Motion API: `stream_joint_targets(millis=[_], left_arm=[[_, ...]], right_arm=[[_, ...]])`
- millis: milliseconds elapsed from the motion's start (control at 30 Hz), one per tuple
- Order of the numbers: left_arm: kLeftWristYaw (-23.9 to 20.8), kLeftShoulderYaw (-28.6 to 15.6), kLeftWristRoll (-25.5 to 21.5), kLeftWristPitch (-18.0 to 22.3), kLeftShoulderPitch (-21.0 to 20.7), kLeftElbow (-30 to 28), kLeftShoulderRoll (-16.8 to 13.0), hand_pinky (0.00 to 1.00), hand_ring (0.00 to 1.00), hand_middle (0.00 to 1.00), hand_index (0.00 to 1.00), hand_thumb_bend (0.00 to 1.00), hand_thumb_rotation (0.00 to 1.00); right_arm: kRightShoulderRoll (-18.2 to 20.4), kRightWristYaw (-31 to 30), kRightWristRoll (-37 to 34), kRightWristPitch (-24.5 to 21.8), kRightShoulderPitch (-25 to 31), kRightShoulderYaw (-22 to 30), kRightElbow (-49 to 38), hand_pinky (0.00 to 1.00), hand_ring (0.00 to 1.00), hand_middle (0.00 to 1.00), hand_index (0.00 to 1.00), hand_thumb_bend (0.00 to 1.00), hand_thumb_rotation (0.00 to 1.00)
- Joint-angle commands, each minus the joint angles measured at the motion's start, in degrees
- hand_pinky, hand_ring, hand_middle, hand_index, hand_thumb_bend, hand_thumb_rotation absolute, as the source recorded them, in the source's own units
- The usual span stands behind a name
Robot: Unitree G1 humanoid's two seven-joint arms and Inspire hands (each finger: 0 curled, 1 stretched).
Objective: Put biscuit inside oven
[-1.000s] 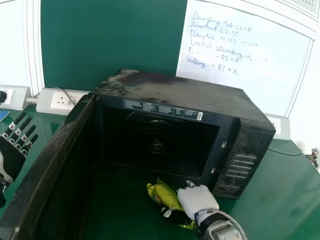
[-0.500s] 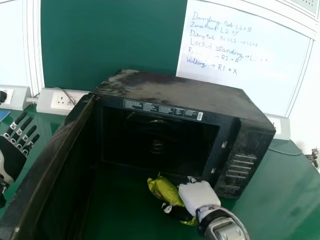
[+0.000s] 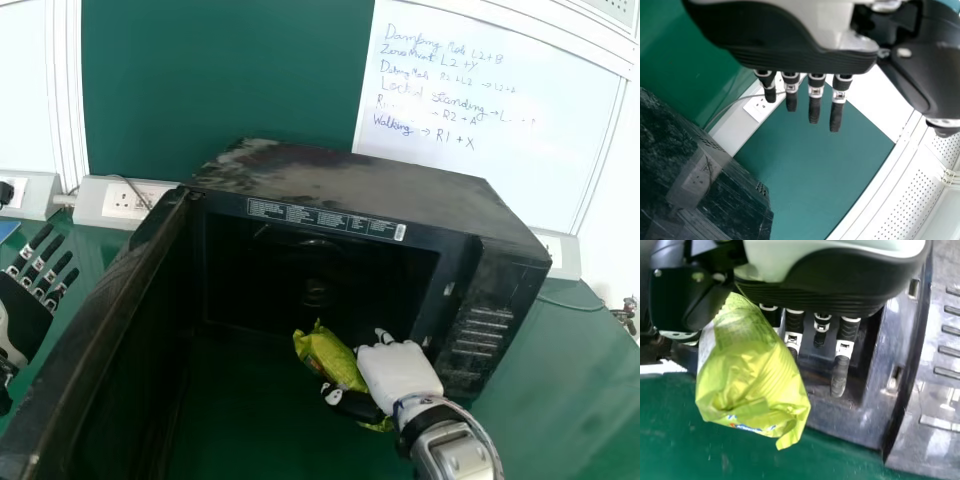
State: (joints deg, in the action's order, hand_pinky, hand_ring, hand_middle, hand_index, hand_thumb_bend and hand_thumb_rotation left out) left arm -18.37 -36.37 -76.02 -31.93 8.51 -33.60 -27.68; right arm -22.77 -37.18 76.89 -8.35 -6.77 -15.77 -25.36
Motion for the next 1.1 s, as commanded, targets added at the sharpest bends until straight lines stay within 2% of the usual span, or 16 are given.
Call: stream_joint_targets(millis=[0,167,600,767,967,1067], left_arm=[[0.3,0.2,0.1,0.6,-0.3,-0.4,-0.3,1.00,0.99,0.93,0.84,0.41,0.16],[-0.1,0.3,0.5,0.6,-0.1,-0.7,-0.3,1.00,0.99,0.94,0.86,0.37,0.16],[-0.2,0.2,-0.1,0.6,-0.1,-0.7,-0.1,1.00,0.98,0.93,0.86,0.41,0.16],[0.4,0.2,0.1,0.7,0.2,-1.0,0.1,1.00,0.98,0.93,0.86,0.39,0.16],[0.5,0.1,-0.3,1.0,0.3,-0.9,0.3,1.00,0.97,0.92,0.85,0.37,0.16],[0.3,0.3,-0.1,1.1,0.3,-1.2,0.4,1.00,0.96,0.92,0.85,0.36,0.15]], right_arm=[[0.3,1.0,0.3,-0.5,-2.4,0.7,0.6,0.48,0.50,0.47,0.49,0.53,0.00],[1.2,1.9,0.1,-0.9,-4.4,0.4,1.5,0.52,0.52,0.49,0.49,0.53,0.00],[3.4,0.7,1.0,-2.3,-9.3,-0.9,4.1,0.55,0.54,0.49,0.49,0.53,0.00],[3.4,1.4,0.8,-2.2,-11.1,-1.8,6.0,0.52,0.52,0.48,0.49,0.53,0.00],[3.8,3.0,0.7,-2.5,-13.1,-2.8,8.3,0.38,0.42,0.42,0.52,0.53,0.00],[4.1,3.8,0.2,-2.7,-13.8,-2.9,9.4,0.38,0.40,0.44,0.53,0.52,0.00]])
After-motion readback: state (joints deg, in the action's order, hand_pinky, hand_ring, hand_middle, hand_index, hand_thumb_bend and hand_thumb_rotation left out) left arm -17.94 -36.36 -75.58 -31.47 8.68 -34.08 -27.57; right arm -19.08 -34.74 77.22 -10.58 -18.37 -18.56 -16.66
